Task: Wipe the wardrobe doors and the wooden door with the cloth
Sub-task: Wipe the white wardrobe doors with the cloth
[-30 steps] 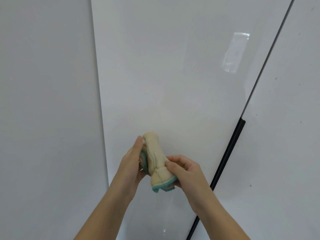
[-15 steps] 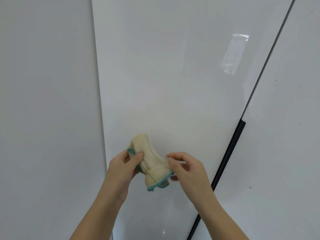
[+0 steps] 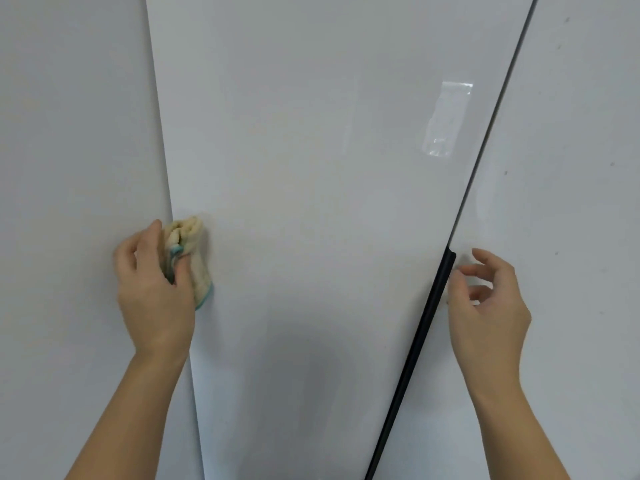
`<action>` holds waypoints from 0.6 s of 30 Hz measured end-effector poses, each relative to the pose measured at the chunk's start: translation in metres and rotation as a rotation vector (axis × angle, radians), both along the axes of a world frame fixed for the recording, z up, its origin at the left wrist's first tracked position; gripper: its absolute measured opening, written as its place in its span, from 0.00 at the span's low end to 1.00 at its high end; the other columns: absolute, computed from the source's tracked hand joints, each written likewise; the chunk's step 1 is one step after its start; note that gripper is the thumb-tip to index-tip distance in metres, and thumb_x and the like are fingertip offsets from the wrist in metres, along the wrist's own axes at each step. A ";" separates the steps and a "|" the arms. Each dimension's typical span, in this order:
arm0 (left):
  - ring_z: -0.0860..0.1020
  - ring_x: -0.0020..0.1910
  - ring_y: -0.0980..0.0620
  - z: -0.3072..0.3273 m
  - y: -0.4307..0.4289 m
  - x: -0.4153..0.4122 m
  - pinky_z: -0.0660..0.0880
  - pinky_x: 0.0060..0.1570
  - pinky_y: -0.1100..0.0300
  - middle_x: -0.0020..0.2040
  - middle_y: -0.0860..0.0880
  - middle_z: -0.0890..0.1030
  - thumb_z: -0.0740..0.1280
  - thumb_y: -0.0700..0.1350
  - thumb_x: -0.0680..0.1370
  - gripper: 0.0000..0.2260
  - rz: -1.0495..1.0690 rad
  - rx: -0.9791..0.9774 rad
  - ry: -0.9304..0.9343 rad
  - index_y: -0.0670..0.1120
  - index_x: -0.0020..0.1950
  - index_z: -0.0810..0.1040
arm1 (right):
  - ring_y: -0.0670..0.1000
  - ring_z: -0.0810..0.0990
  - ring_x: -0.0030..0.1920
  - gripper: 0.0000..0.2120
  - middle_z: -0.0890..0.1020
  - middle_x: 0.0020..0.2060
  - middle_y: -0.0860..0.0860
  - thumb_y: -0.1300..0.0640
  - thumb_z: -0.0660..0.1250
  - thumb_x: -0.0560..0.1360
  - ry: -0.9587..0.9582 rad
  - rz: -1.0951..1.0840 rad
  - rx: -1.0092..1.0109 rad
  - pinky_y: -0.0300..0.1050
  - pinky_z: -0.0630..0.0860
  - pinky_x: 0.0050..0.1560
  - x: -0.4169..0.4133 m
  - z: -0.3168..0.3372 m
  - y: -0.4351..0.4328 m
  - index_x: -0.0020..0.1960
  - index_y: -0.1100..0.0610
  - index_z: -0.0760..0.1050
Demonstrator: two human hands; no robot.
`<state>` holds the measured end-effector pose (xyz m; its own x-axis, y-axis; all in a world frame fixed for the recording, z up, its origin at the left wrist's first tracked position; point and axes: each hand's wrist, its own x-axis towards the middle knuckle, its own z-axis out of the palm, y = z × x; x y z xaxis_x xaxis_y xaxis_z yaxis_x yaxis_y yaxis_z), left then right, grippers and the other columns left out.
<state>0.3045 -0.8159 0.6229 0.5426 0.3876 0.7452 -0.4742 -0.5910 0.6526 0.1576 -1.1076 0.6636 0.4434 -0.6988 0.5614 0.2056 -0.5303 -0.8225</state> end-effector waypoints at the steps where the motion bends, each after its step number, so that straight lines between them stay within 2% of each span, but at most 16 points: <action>1: 0.74 0.58 0.45 0.000 -0.001 0.005 0.72 0.53 0.55 0.67 0.42 0.69 0.67 0.37 0.78 0.19 0.028 0.039 -0.024 0.42 0.68 0.72 | 0.48 0.80 0.41 0.12 0.79 0.45 0.36 0.56 0.64 0.78 0.008 0.007 0.009 0.39 0.73 0.41 0.001 0.002 -0.002 0.61 0.47 0.74; 4: 0.75 0.57 0.44 0.001 -0.003 0.017 0.74 0.45 0.52 0.68 0.42 0.70 0.66 0.37 0.78 0.14 0.098 0.090 -0.066 0.42 0.64 0.76 | 0.53 0.81 0.38 0.06 0.81 0.42 0.38 0.54 0.66 0.77 0.032 0.028 0.013 0.41 0.74 0.39 0.005 0.008 -0.008 0.52 0.46 0.78; 8: 0.75 0.61 0.43 0.000 0.004 0.029 0.77 0.47 0.47 0.67 0.41 0.71 0.64 0.37 0.79 0.12 0.164 0.057 -0.074 0.41 0.62 0.76 | 0.50 0.79 0.35 0.01 0.81 0.40 0.43 0.53 0.69 0.76 0.040 0.035 -0.013 0.33 0.73 0.35 0.007 0.014 -0.014 0.46 0.47 0.79; 12: 0.72 0.65 0.42 -0.006 0.001 0.040 0.76 0.48 0.46 0.67 0.41 0.71 0.63 0.37 0.79 0.12 0.189 0.107 -0.062 0.41 0.62 0.76 | 0.46 0.76 0.33 0.02 0.81 0.38 0.43 0.54 0.70 0.75 0.069 0.007 -0.048 0.26 0.70 0.33 0.009 0.018 -0.019 0.44 0.49 0.79; 15: 0.75 0.61 0.42 -0.013 -0.004 0.049 0.77 0.48 0.46 0.63 0.42 0.75 0.63 0.38 0.79 0.12 0.171 0.092 -0.071 0.41 0.62 0.77 | 0.45 0.75 0.31 0.03 0.81 0.37 0.43 0.55 0.70 0.75 0.079 0.007 -0.071 0.27 0.70 0.33 0.010 0.019 -0.020 0.43 0.49 0.78; 18: 0.77 0.58 0.43 -0.019 -0.007 0.055 0.75 0.53 0.51 0.60 0.41 0.78 0.63 0.37 0.78 0.14 0.148 0.067 -0.088 0.40 0.63 0.77 | 0.44 0.75 0.31 0.04 0.81 0.35 0.43 0.55 0.71 0.74 0.088 0.007 -0.084 0.26 0.69 0.33 0.010 0.020 -0.023 0.41 0.48 0.78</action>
<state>0.3591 -0.8224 0.6038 0.4151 0.4060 0.8141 -0.4325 -0.6992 0.5693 0.1676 -1.1307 0.6836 0.4987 -0.6475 0.5763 0.1384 -0.5969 -0.7903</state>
